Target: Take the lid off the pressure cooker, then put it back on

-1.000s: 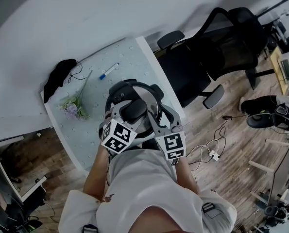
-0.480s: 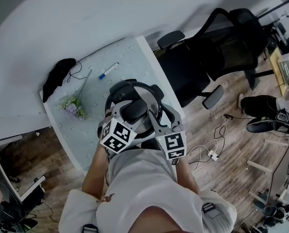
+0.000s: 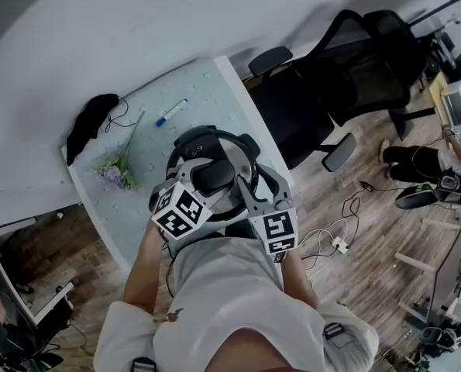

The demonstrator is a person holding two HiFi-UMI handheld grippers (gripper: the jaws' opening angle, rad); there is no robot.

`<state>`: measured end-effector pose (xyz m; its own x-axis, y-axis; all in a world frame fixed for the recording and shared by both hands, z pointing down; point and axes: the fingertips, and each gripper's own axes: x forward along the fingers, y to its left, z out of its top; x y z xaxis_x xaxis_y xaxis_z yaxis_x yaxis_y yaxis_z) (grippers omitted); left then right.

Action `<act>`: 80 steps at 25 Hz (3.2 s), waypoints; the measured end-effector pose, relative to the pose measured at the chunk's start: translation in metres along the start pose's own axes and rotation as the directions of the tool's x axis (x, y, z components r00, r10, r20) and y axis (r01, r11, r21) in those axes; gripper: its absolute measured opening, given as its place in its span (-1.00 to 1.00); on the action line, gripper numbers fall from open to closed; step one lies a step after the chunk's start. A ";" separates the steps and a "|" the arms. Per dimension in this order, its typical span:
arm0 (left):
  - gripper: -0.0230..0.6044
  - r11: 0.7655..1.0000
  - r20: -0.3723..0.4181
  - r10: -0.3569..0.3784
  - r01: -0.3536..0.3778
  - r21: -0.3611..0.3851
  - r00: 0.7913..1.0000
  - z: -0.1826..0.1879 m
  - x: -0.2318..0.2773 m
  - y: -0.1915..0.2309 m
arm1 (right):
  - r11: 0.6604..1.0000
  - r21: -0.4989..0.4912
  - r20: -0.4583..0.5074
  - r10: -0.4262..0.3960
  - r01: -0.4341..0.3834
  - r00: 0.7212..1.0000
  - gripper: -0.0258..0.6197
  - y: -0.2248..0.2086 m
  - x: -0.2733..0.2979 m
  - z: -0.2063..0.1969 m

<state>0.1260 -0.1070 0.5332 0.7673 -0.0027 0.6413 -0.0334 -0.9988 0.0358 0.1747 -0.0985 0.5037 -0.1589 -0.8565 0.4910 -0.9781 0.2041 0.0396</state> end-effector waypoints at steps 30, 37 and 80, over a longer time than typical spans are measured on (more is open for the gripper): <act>-0.06 0.968 -0.025 -0.207 0.209 0.136 0.978 0.003 -0.003 -0.002 | 0.998 0.026 -0.024 -0.057 0.057 0.998 -0.36 -0.003 -0.006 -0.006; -0.06 0.970 -0.021 -0.194 0.195 0.142 0.981 0.009 -0.007 -0.004 | 0.998 0.023 -0.012 -0.061 0.061 0.998 -0.36 -0.004 -0.009 -0.004; -0.06 0.977 0.076 0.197 -0.189 -0.102 0.977 -0.041 -0.134 0.003 | 0.962 -0.193 0.079 0.211 -0.192 0.974 -0.37 0.101 -0.001 0.048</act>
<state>-0.0032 -0.1076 0.4789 0.7922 -0.2034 0.5754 -0.2433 -0.9699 -0.0080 0.0699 -0.1000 0.4652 -0.3714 -0.8292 0.4177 -0.8847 0.4526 0.1118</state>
